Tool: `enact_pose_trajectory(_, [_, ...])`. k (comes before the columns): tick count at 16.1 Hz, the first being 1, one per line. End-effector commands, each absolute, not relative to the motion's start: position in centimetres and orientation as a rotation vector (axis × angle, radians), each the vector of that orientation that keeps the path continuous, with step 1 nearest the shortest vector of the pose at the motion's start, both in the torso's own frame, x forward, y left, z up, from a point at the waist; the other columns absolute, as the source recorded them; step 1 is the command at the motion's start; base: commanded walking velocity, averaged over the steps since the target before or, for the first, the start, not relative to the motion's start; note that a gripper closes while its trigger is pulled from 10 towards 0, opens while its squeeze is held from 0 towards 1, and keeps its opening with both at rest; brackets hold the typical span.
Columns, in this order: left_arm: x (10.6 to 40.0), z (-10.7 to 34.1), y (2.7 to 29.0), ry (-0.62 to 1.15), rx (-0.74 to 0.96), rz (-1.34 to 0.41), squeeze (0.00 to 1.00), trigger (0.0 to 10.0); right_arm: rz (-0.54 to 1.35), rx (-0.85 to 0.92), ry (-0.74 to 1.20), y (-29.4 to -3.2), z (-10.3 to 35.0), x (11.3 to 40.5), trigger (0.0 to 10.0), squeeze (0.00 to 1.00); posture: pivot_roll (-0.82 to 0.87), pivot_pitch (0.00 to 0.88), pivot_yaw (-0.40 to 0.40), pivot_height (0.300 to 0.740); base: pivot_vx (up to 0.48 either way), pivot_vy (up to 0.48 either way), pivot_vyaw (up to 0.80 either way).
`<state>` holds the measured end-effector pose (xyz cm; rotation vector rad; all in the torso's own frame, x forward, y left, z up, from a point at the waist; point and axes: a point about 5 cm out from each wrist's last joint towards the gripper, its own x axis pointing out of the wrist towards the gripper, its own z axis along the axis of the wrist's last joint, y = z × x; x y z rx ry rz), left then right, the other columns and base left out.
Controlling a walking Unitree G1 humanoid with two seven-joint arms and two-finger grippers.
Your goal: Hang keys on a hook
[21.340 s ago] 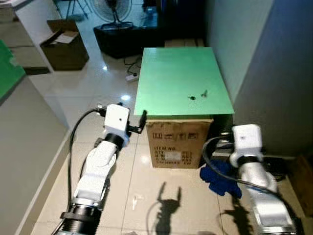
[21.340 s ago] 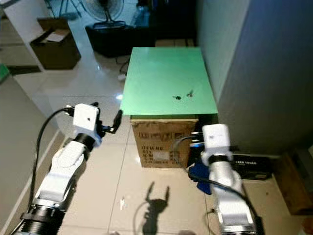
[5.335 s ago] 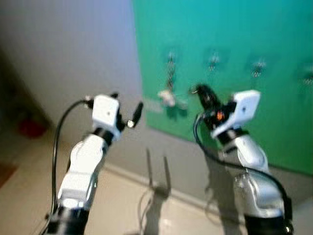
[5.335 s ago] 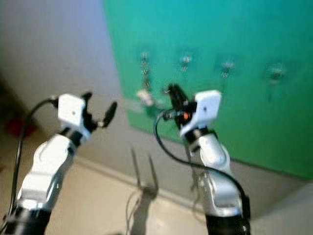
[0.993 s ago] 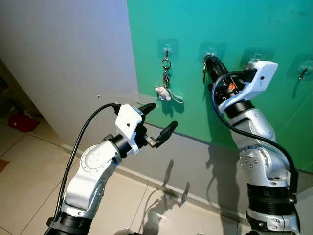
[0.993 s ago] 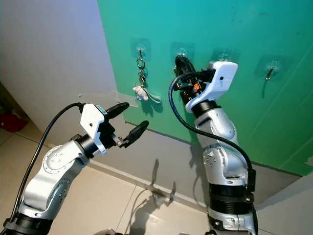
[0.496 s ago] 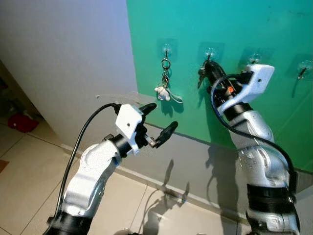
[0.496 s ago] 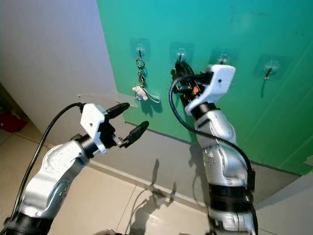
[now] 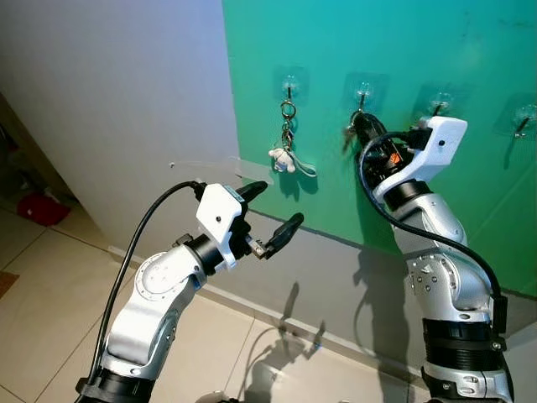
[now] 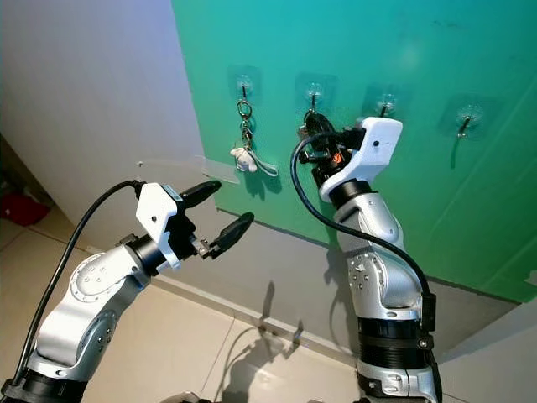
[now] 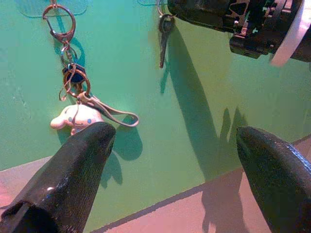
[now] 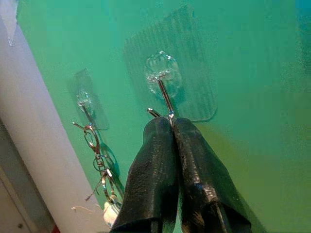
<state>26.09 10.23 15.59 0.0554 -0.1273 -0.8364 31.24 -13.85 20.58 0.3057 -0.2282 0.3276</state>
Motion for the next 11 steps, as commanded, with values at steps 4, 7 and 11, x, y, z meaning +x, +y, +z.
enact_pose_trajectory(4, [26.3, 15.8, 10.0, -0.132, 0.063, -0.843, 0.00, 10.0, 0.323, 0.269, -0.170, -13.8, 19.2, 30.7, 10.0, 0.00, -0.04, 0.000, 0.063, 0.740, 0.000, 0.000, 0.00])
enact_pose_trajectory(7, [26.7, 16.2, 9.9, -0.158, 0.054, -0.827, 0.00, 10.0, 0.324, 0.265, -0.158, -13.5, 18.8, 30.6, 10.0, 0.00, -0.04, 0.000, 0.063, 0.740, 0.000, 0.000, 0.00])
enact_pose_trajectory(11, [26.6, 16.5, 10.3, -0.170, 0.053, -0.813, 0.00, 10.0, 0.331, 0.285, -0.151, -12.9, 18.4, 30.3, 10.0, 1.00, -0.04, 0.000, 0.065, 0.740, 0.000, 0.000, 0.00])
